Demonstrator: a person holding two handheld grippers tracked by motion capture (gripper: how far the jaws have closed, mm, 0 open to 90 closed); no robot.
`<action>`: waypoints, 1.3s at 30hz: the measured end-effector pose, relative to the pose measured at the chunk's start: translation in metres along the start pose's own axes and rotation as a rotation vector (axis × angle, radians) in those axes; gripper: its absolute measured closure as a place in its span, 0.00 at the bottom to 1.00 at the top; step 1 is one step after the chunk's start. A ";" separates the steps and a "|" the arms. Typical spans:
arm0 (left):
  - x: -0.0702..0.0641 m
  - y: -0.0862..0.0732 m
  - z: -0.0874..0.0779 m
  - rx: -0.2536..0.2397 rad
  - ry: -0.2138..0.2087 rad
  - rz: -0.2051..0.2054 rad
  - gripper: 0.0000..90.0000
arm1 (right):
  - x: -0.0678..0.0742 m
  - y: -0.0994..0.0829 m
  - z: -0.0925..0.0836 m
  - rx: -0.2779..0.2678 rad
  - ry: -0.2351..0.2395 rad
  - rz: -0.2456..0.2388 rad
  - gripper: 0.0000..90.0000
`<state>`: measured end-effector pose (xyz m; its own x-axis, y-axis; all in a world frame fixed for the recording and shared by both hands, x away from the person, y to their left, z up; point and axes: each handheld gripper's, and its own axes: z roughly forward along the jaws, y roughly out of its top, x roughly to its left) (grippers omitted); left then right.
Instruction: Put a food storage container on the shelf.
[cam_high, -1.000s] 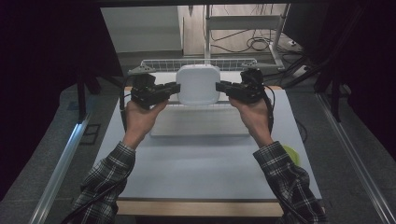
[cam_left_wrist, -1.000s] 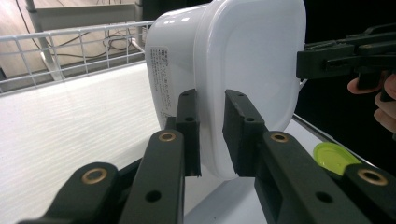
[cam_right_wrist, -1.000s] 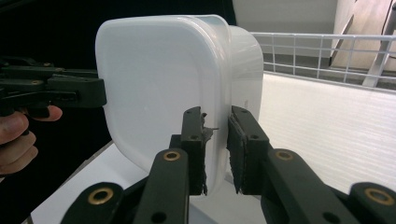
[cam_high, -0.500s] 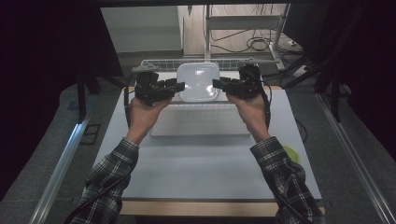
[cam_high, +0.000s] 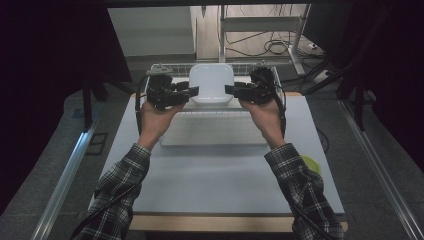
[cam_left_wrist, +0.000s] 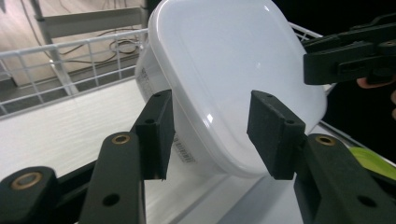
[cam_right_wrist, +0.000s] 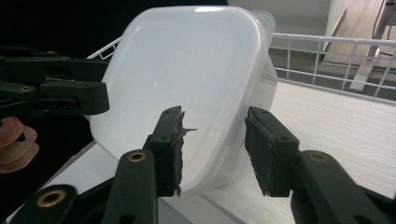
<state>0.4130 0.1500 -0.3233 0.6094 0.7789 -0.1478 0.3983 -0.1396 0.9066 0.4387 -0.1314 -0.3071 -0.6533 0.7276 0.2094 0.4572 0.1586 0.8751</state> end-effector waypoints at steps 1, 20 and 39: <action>0.001 0.001 0.001 0.002 0.002 -0.002 0.55 | 0.000 0.000 0.001 -0.001 -0.003 0.000 0.60; 0.008 0.009 0.012 -0.015 0.031 -0.021 0.49 | -0.003 0.009 0.011 -0.018 -0.095 -0.013 0.55; -0.008 -0.015 -0.015 -0.023 -0.107 0.012 0.16 | -0.001 -0.016 -0.023 -0.054 0.004 -0.045 0.29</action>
<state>0.3917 0.1552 -0.3293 0.6842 0.7075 -0.1767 0.3751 -0.1337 0.9173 0.4179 -0.1500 -0.3117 -0.6749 0.7177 0.1715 0.3945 0.1545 0.9058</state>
